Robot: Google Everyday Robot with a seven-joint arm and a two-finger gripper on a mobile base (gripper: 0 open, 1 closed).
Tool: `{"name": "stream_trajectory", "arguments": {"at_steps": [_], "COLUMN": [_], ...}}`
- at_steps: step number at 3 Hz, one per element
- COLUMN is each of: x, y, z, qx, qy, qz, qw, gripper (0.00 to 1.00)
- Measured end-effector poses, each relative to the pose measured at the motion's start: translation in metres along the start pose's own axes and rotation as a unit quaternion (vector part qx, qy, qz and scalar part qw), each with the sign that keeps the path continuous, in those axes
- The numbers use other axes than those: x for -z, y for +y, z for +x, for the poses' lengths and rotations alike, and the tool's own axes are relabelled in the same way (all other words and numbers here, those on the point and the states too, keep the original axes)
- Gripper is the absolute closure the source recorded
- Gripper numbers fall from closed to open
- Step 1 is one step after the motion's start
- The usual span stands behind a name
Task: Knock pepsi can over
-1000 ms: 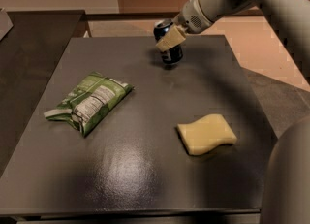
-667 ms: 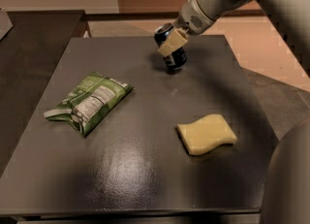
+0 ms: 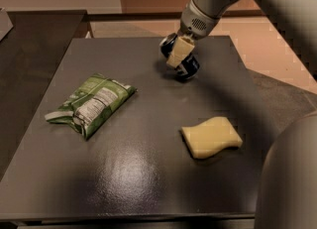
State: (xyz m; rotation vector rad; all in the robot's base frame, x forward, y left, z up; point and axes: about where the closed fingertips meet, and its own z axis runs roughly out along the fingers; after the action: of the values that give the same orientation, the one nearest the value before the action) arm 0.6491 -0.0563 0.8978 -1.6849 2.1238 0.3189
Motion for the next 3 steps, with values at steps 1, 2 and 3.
{"name": "stream_trajectory", "arguments": {"at_steps": [1,2,3], "x": [-0.008,-0.018,-0.024], "y": [0.006,0.008,0.009], "z": [0.009,0.016,0.017], "qx": [0.003,0.012,0.019], "qy": [0.047,0.089,0.108], "qz": [-0.015,-0.033,-0.041], "qw": [0.9988,0.9955,0.9932], "gripper": [0.83,0.6,0.36]}}
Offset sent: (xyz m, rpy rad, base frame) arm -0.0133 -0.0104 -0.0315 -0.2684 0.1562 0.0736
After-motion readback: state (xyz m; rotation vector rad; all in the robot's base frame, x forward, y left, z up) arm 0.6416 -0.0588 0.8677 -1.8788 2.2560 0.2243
